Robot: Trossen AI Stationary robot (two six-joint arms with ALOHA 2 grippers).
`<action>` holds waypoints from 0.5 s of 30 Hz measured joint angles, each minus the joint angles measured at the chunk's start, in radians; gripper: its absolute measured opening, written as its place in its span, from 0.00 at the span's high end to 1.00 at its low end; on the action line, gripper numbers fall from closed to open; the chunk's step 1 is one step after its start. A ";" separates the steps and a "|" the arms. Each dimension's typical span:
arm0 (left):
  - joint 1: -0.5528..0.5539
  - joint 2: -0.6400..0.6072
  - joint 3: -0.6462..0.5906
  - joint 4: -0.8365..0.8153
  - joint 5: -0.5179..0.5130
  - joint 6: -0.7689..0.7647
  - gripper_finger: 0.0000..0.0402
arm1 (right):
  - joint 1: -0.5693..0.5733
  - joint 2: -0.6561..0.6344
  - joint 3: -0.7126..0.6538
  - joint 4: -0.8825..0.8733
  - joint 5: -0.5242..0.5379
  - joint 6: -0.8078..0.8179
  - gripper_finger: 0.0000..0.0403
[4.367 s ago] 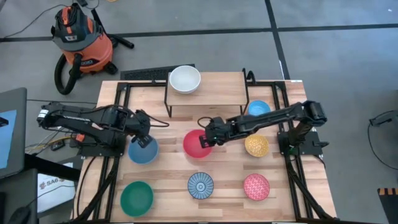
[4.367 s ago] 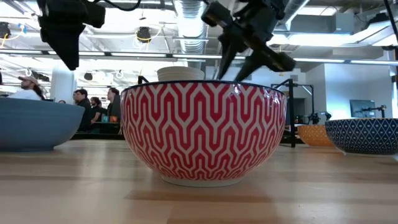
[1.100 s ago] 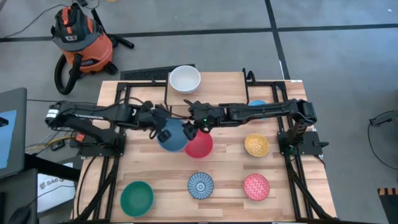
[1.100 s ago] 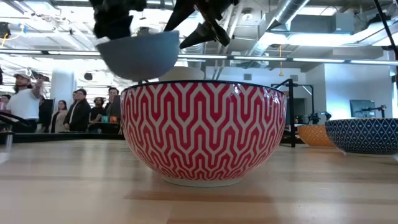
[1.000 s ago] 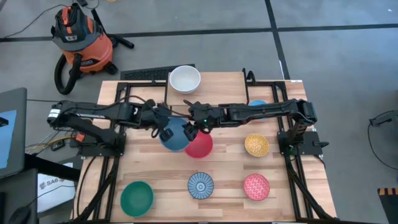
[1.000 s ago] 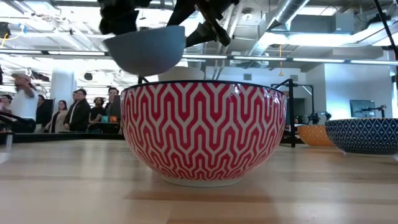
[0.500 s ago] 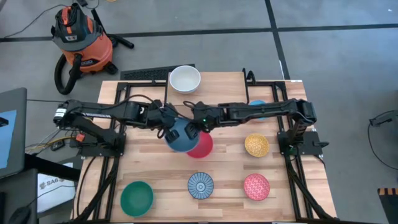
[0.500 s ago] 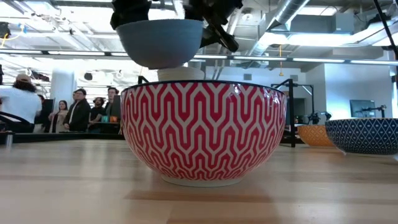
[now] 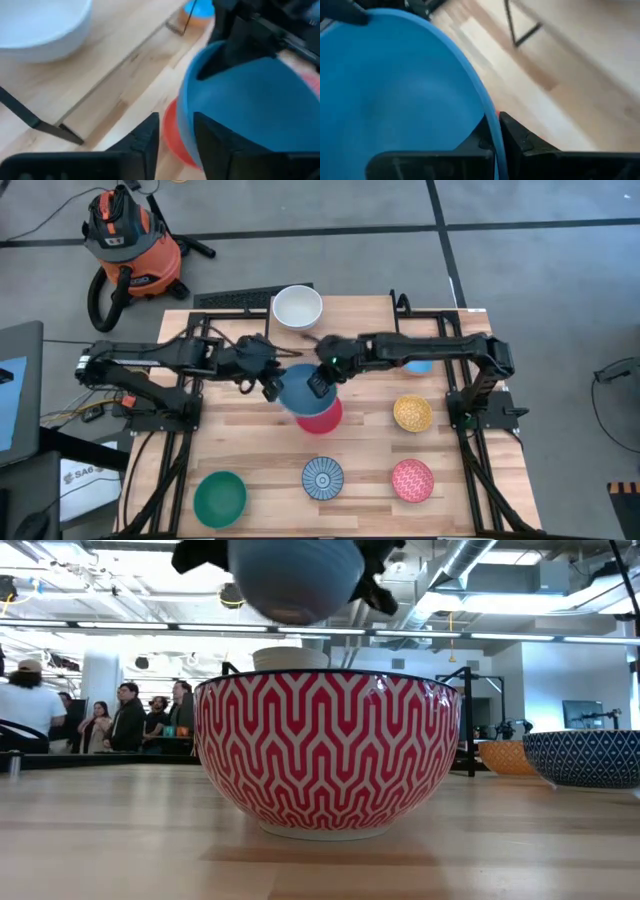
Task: Place and stack bowls onto a shelf
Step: Stack the blue bowl on top of the white bowl on the shelf
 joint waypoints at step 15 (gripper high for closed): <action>-0.008 -0.250 -0.002 -0.031 -0.217 0.048 0.63 | -0.397 0.029 0.303 -0.020 -0.007 -0.346 0.93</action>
